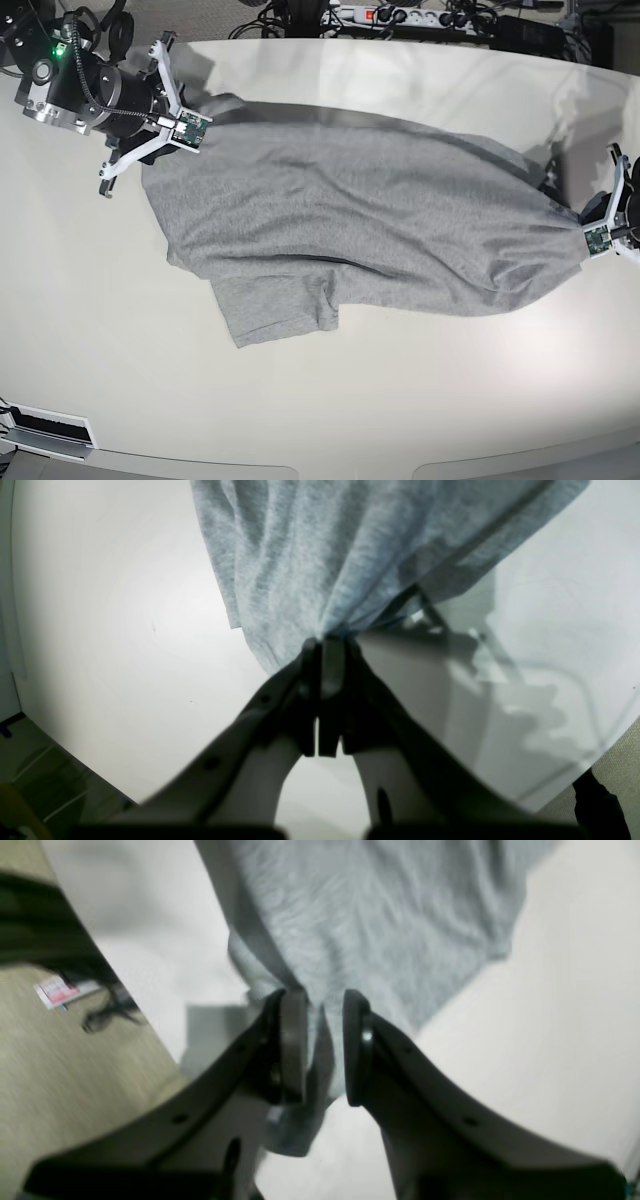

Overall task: Layout the t-shirt on the table in an organized manner, then fold the t-shirt properly
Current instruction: 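Hold the shirt with both grippers and pull it taut lengthwise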

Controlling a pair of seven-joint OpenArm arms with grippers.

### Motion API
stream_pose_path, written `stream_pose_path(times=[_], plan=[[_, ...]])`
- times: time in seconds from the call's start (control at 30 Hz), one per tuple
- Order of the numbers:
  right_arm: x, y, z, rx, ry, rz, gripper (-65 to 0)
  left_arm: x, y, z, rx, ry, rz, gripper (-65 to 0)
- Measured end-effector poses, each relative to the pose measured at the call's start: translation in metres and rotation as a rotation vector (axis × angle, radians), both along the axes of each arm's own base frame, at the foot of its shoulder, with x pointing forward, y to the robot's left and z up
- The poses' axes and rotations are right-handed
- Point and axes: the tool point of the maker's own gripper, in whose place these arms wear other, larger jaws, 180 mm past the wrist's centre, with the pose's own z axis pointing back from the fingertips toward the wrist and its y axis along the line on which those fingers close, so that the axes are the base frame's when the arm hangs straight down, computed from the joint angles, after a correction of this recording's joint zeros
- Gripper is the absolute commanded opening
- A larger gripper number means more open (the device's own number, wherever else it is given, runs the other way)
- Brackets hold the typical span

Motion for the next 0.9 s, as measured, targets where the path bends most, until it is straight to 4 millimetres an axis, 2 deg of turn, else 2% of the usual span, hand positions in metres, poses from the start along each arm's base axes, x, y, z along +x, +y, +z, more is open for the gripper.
stream_pose_path(times=[0.07,0.23,0.33,0.43,0.53,0.67,0.8,0.87,0.9], plan=[[0.001,-0.004,-0.009,0.011,0.015,-0.022,-65.0,0.000,-0.001,0.000,-0.005,-0.002,-0.002,-65.0],[0.001,-0.027,-0.038,-0.057,0.047,-0.100,-65.0,0.000,-0.001,0.000,-0.007,-0.002,-0.002,-65.0],[0.009,-0.037,-0.036,-0.104,0.001,-0.130,-65.0,0.001,-0.002,0.001,-0.012,-0.004,-0.004,-65.0],[0.016,-0.040,-0.025,-0.142,-0.046,-0.127,-65.0,0.001,-0.002,0.001,-0.012,-0.004,-0.004,-65.0],[0.020,-0.036,-0.015,-0.143,-0.081,-0.114,-65.0,0.003,-0.001,0.003,-0.009,-0.012,-0.004,-65.0],[0.022,-0.029,-0.012,-0.109,-0.098,-0.089,-65.0,0.009,-0.001,0.007,-0.012,-0.035,0.005,-65.0],[0.018,-0.026,-0.014,-0.111,-0.080,-0.053,-49.7,0.023,0.001,0.016,-0.012,-0.094,0.033,-65.0],[0.014,-0.020,-0.014,-0.076,-0.058,-0.053,-51.6,0.028,0.001,0.021,-0.014,-0.114,0.034,-65.0],[0.012,-0.016,-0.014,-0.045,-0.040,-0.054,-56.9,0.030,0.001,0.023,-0.013,-0.120,0.035,-65.0]])
